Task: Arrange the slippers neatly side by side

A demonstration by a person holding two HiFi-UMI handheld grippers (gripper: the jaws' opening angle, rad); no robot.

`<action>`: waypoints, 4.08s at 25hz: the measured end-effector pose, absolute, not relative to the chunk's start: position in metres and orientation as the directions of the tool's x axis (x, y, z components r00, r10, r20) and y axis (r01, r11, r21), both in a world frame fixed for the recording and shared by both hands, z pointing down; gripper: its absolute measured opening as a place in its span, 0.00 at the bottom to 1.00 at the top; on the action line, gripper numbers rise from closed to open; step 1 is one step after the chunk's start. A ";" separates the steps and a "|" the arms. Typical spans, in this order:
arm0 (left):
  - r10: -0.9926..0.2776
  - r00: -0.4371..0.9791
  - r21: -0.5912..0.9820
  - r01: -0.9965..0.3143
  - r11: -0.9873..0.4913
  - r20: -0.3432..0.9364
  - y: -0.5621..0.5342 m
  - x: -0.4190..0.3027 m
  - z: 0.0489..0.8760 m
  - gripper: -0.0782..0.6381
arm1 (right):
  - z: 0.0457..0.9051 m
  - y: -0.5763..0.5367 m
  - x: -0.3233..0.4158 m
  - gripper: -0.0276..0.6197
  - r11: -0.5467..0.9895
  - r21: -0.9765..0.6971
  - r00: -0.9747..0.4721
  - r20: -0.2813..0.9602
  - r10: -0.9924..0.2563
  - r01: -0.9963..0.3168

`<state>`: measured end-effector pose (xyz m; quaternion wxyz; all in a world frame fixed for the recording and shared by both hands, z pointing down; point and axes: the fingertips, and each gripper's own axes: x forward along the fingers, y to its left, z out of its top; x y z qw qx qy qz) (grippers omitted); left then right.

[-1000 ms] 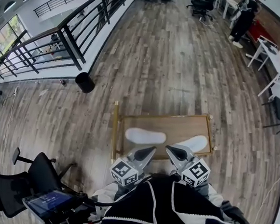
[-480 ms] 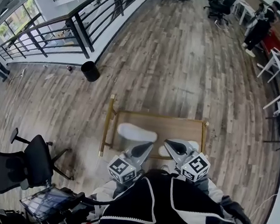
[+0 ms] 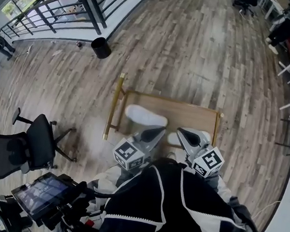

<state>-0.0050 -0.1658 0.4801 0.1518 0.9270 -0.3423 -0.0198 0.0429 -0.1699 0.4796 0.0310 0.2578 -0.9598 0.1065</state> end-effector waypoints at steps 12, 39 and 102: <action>-0.676 0.718 0.290 -0.691 -0.662 0.166 -0.181 -0.034 0.511 0.14 | 0.481 -0.174 0.038 0.05 0.822 -0.191 -0.844 0.144 -0.517 -0.537; -0.629 0.330 0.506 -0.855 0.117 0.704 -0.262 -0.134 0.773 0.48 | 0.489 -0.178 0.097 0.05 0.748 -0.153 -0.760 0.215 -0.613 -0.646; -0.825 0.423 0.021 -0.893 -0.449 0.375 -0.183 -0.130 0.552 0.15 | 0.505 -0.182 -0.014 0.05 0.902 -0.197 -0.916 0.198 -0.348 -0.385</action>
